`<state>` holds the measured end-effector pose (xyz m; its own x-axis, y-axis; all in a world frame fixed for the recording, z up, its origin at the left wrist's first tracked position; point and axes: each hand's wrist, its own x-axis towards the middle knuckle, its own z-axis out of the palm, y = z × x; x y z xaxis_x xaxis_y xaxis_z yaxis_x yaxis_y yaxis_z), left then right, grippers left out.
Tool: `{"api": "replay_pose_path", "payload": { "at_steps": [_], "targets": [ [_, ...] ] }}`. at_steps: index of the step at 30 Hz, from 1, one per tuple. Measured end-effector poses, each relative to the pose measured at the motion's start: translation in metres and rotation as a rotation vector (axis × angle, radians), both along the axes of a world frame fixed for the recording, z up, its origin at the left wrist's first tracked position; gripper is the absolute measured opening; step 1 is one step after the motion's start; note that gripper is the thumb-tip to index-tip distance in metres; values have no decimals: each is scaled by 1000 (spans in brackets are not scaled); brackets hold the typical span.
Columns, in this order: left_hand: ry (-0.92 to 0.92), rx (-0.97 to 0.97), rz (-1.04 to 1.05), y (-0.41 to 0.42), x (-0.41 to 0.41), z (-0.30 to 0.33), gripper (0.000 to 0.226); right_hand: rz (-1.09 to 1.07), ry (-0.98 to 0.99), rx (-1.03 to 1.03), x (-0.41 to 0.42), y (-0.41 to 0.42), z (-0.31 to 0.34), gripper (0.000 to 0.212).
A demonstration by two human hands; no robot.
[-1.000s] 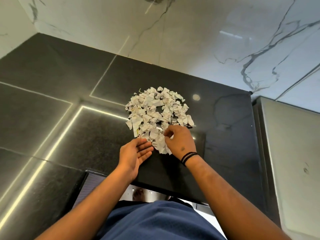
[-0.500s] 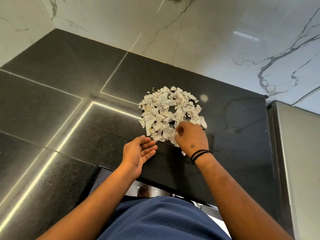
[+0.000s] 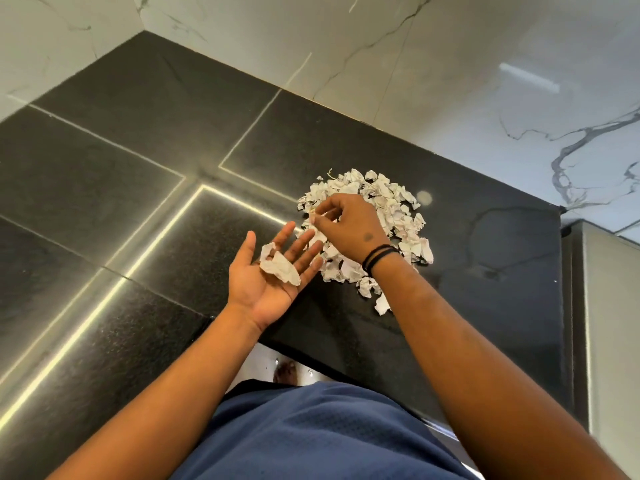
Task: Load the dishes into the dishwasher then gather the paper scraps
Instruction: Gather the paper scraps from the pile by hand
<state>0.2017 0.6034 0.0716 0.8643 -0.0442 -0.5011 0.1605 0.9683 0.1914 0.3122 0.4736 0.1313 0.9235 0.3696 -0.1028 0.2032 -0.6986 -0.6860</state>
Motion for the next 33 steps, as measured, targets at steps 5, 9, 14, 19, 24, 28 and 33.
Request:
{"api": "replay_pose_path", "payload": {
  "at_steps": [5, 9, 14, 19, 24, 28, 33],
  "targets": [
    [34, -8, 124, 10, 0, -4, 65, 326, -207, -626, 9, 6, -26, 49],
    [72, 23, 187, 12, 1, -7, 71, 392, -384, -732, 8, 7, -43, 29],
    [115, 51, 210, 9, 3, -11, 71, 306, -497, -632, 15, -5, -54, 21],
    [123, 77, 213, 3, 9, -10, 69, 63, -604, -384, 9, -15, -37, 11],
    [79, 34, 169, -5, 16, -7, 73, 200, -648, -144, -28, 4, -22, 14],
    [37, 10, 186, 8, 17, 1, 72, 190, -585, -5, -35, 7, -24, 36],
    [13, 52, 351, 46, 9, 8, 63, 94, -498, 103, -36, 4, -38, 26]
  ]
}}
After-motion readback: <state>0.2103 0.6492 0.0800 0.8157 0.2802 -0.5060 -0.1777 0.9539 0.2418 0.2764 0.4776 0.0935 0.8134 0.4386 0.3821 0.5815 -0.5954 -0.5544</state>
